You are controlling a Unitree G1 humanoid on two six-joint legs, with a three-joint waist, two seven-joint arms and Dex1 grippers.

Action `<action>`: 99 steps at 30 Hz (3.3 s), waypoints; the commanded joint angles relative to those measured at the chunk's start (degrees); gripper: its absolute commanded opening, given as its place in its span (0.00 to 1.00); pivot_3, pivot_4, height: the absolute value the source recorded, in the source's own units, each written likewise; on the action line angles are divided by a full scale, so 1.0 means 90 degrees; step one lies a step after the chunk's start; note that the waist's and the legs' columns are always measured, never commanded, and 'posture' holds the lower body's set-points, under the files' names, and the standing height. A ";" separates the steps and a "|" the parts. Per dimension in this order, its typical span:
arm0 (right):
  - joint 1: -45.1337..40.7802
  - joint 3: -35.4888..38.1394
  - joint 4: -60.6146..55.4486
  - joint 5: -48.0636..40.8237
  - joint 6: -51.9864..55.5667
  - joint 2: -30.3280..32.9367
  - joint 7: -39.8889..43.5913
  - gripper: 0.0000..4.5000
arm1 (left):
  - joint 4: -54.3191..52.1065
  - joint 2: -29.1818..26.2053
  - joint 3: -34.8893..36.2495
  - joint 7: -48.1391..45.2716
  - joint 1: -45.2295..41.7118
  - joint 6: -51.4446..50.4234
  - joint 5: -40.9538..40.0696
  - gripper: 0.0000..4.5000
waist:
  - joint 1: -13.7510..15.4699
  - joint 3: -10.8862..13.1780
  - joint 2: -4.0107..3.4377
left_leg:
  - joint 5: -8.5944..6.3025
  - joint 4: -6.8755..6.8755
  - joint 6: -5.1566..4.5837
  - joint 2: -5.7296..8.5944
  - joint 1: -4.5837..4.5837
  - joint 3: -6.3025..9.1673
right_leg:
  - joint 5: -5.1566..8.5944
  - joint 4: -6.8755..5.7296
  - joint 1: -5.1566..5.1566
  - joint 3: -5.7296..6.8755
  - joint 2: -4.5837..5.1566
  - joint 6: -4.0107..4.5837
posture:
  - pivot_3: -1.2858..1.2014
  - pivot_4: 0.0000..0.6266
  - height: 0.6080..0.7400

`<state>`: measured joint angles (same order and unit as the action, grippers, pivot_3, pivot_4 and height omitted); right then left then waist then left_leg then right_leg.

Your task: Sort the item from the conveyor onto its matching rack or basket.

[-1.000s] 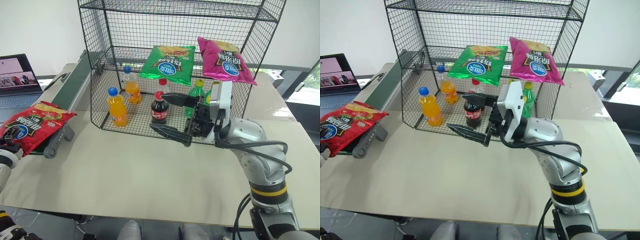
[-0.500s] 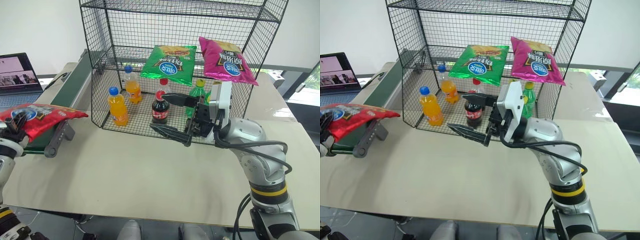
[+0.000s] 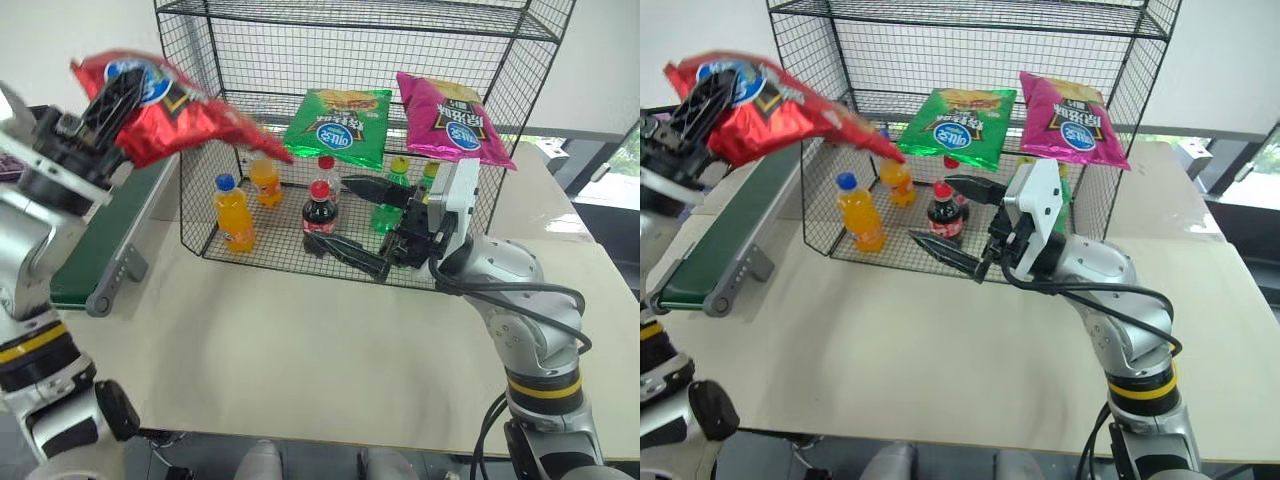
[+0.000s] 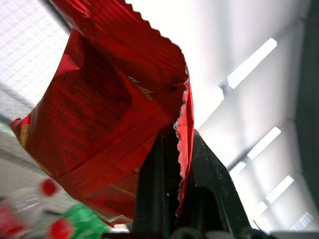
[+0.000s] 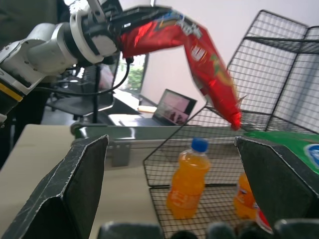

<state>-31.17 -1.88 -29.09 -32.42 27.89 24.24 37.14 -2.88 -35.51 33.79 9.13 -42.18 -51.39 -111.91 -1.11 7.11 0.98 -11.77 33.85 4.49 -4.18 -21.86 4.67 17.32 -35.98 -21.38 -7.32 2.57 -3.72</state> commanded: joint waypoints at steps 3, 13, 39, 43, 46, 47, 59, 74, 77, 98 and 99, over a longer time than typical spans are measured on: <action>-0.0016 0.0279 -0.0354 0.0366 -0.0447 -0.0141 -0.0560 1.00 | 0.0942 0.0171 -0.0520 -0.0549 -0.1207 0.0571 0.0811 0.01 | 0.0019 0.0008 -0.0010 | 0.0001 0.0000 0.0000 0.0000 0.0001 0.0001 | 0.0000 -0.0002 0.0000 0.0005 -0.0001 0.0000 | 0.52 0.24 1.00; -0.0073 0.0199 -0.0458 0.1328 -0.0935 -0.0708 -0.1697 1.00 | 0.1606 0.0914 -0.0679 -0.1259 -0.1271 0.1526 0.2898 0.01 | 0.0025 0.0012 -0.0019 | 0.0021 -0.0004 0.0035 0.0002 -0.0002 0.0001 | 0.0000 0.0005 0.0001 0.0004 0.0001 0.0000 | 0.52 0.24 1.00; 0.0101 0.0021 -0.0449 0.1354 -0.0870 -0.0616 -0.1432 1.00 | 0.0134 0.2993 -0.0948 0.1921 -0.0756 0.2591 0.4631 0.01 | 0.0064 0.0015 -0.0015 | 0.0021 0.0005 0.0033 0.0002 -0.0007 0.0004 | -0.0002 0.0008 0.0010 0.0005 0.0002 -0.0003 | 0.52 0.24 1.00; 0.0197 -0.0009 -0.0505 0.1371 -0.0840 -0.0597 -0.1471 1.00 | 0.0221 0.3315 -0.0973 0.1986 -0.0980 0.2858 0.4880 0.01 | 0.0057 0.0016 -0.0012 | 0.0021 0.0005 0.0033 0.0002 -0.0007 0.0004 | -0.0002 0.0009 0.0010 0.0005 0.0001 -0.0003 | 0.52 0.24 1.00; 0.0240 -0.0014 -0.0520 0.1383 -0.0836 -0.0588 -0.1489 1.00 | 0.0361 0.3552 -0.0916 0.1989 -0.1177 0.3180 0.5097 0.01 | 0.0053 0.0017 -0.0012 | 0.0021 0.0005 0.0033 0.0002 -0.0007 0.0004 | -0.0002 0.0012 0.0011 0.0005 0.0002 -0.0003 | 0.52 0.24 1.00; 0.0254 -0.0019 -0.0533 0.1386 -0.0823 -0.0591 -0.1506 1.00 | 0.0483 0.3648 -0.0867 0.2015 -0.1293 0.3381 0.5213 0.01 | 0.0052 0.0017 -0.0012 | 0.0021 0.0004 0.0033 0.0003 -0.0008 0.0004 | -0.0002 0.0013 0.0011 0.0005 0.0001 -0.0003 | 0.52 0.24 1.00; 0.0248 0.0002 -0.0571 0.1424 -0.0715 -0.0555 -0.1546 1.00 | 0.1671 0.3978 -0.0413 0.1892 -0.1808 0.4740 0.5986 0.01 | 0.0048 0.0019 -0.0008 | 0.0022 0.0004 0.0035 0.0004 -0.0007 0.0004 | -0.0002 0.0018 0.0012 0.0005 0.0001 -0.0004 | 0.52 0.24 1.00; 0.0224 0.0004 -0.0497 0.1446 -0.0727 -0.0580 -0.1558 1.00 | 0.1853 0.4244 -0.0489 0.1423 -0.2142 0.4732 0.5950 0.01 | 0.0054 0.0021 -0.0005 | 0.0023 0.0004 0.0036 0.0005 -0.0009 0.0004 | -0.0002 0.0020 0.0012 0.0005 0.0001 -0.0006 | 0.52 0.24 1.00; 0.0240 -0.0003 -0.0520 0.1447 -0.0716 -0.0586 -0.1568 1.00 | 0.1830 0.4282 -0.0509 0.1394 -0.2200 0.4730 0.5935 0.01 | 0.0055 0.0021 -0.0005 | 0.0023 0.0004 0.0036 0.0005 -0.0009 0.0004 | -0.0002 0.0020 0.0012 0.0005 0.0001 -0.0006 | 0.52 0.24 1.00; 0.0271 -0.0039 -0.0415 0.1413 -0.0779 -0.0659 -0.1517 1.00 | -0.0551 0.4607 -0.0872 0.2960 -0.0873 0.3588 0.5454 0.99 | 0.0050 0.0022 -0.0004 | 0.0024 0.0005 0.0038 0.0005 -0.0006 0.0005 | -0.0003 0.0017 0.0015 0.0003 0.0002 -0.0006 | 0.52 0.24 1.00; 0.0274 -0.0053 -0.0403 0.1411 -0.0790 -0.0679 -0.1512 1.00 | -0.0689 0.4550 -0.0887 0.3031 -0.0784 0.3446 0.5310 0.99 | 0.0050 0.0021 -0.0004 | 0.0024 0.0005 0.0038 0.0005 -0.0005 0.0005 | -0.0003 0.0015 0.0015 0.0003 0.0002 -0.0006 | 0.52 0.24 1.00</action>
<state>-28.26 -2.58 -31.71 -19.30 21.67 18.59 23.53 -4.84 5.28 27.26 35.03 -49.59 -18.25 -62.05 -0.65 7.31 0.94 -11.56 33.90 4.83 -4.14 -21.91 4.71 17.30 -35.85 -21.24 -7.29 2.59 -3.77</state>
